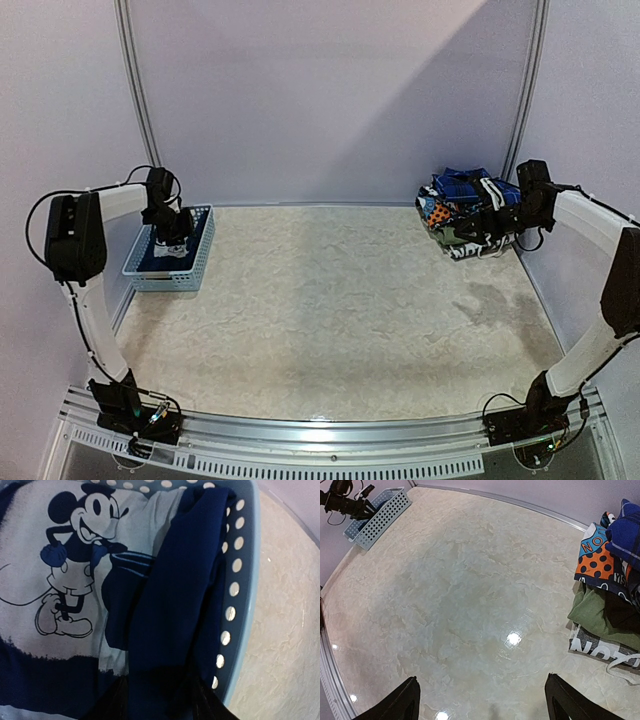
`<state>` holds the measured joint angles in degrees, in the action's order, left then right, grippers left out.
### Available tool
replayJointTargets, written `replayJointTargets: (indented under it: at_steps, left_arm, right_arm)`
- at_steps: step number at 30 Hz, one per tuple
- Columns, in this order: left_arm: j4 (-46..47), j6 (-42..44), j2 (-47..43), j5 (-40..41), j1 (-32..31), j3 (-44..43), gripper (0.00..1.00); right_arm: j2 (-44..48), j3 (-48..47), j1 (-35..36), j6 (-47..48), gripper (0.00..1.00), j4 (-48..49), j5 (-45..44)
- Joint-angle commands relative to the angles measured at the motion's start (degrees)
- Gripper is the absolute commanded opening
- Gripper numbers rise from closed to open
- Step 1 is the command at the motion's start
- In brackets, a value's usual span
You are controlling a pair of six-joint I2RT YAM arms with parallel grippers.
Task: Fold and stack the mixed laundry pile
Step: Pick up the crumpled T-shirt from the bin.
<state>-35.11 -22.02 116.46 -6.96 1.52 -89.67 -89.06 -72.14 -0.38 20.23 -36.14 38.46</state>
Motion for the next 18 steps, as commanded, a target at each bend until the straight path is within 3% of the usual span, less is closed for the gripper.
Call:
replayJointTargets:
  at_steps: [1,6,14,18]
  left_arm:
    - [-1.1,0.6,1.9,-3.3,0.2,-2.6,0.45]
    - [-0.8,0.3,3.7,-4.8,0.3,-2.7,0.41]
    - [-3.5,1.3,2.3,-3.5,0.2,-5.5,0.01]
    - [-5.8,2.2,-3.5,-0.9,0.1,-9.2,0.00]
  right_arm:
    - [0.6,-0.7,0.0,1.6,0.86,-1.4,2.2]
    - [-0.1,-0.8,0.0,1.8,0.86,-1.8,1.8]
    - [-0.3,-1.0,0.0,2.0,0.85,-2.0,1.6]
    - [-0.2,-1.0,0.0,2.1,0.85,-2.2,1.7]
